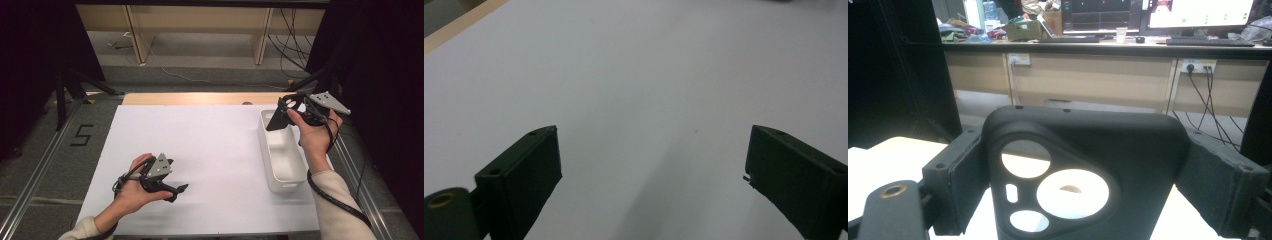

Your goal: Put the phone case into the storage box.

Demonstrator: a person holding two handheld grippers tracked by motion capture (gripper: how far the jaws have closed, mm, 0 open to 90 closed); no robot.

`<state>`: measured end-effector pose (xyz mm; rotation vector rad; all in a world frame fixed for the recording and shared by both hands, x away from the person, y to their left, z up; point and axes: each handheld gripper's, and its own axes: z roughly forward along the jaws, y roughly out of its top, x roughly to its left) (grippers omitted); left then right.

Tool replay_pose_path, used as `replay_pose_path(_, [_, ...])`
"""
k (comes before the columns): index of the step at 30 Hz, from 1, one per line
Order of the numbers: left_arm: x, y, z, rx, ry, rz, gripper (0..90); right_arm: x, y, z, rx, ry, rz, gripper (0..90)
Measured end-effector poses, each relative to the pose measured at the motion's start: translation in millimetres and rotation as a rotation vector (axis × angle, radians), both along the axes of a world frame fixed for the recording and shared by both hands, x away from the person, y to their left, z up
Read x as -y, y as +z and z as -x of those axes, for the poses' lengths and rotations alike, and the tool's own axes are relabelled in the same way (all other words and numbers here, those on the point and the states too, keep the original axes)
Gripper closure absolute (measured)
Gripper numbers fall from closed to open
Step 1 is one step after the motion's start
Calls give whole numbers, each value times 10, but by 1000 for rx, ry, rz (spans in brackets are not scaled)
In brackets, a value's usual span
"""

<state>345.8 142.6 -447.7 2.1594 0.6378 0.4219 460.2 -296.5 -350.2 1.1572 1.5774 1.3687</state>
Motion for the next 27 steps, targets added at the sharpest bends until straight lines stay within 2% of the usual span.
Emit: replay_pose_path(27, [1,-2,-2,-1,-2,0,76,-32,-14,-83,-1,-2,16,149])
